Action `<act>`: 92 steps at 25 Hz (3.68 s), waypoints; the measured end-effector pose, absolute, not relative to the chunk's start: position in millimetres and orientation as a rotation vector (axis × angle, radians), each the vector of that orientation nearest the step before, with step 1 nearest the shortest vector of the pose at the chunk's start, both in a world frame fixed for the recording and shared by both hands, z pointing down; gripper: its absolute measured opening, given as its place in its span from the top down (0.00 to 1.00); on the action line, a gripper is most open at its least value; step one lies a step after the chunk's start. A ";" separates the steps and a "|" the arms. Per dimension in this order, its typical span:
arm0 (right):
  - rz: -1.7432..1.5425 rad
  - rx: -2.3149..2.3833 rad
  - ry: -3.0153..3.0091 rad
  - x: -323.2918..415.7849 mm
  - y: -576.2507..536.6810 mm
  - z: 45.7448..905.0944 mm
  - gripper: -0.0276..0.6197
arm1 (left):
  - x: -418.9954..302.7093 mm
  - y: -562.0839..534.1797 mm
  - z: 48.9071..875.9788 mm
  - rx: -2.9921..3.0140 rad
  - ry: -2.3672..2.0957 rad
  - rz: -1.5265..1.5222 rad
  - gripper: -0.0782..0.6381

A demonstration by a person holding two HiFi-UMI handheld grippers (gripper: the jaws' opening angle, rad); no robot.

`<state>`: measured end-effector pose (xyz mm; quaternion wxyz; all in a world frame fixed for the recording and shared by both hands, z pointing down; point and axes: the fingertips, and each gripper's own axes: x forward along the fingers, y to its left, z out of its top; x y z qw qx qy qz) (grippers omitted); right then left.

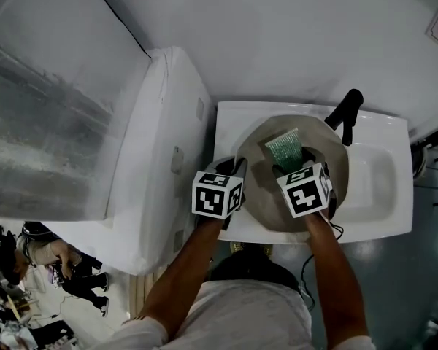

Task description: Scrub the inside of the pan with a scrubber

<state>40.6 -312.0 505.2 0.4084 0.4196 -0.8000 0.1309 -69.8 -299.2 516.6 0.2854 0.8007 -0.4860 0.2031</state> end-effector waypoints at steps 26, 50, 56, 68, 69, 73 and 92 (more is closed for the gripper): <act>0.323 1.049 -1.808 80.5 -308.7 538.0 0.41 | -69.1 -299.8 517.9 2.158 -1.274 0.524 0.82; 0.324 0.911 -1.842 43.2 -257.8 544.9 0.41 | -68.5 -300.4 517.5 2.162 -1.279 0.539 0.82; 0.300 0.950 -1.781 76.7 -262.6 541.8 0.41 | -68.4 -300.4 516.9 2.163 -1.280 0.543 0.82; 0.228 0.973 -1.775 93.4 -257.4 522.4 0.41 | -68.7 -299.6 517.3 2.167 -1.281 0.554 0.82; 0.245 0.967 -1.803 87.3 -254.5 519.1 0.41 | -68.8 -299.7 517.3 2.166 -1.282 0.555 0.82; 0.312 0.921 -1.913 53.0 -240.5 511.8 0.41 | -69.2 -300.2 517.1 2.165 -1.286 0.555 0.82; 0.236 0.840 -1.781 73.9 -228.9 542.7 0.41 | -69.1 -299.8 517.5 2.168 -1.297 0.575 0.82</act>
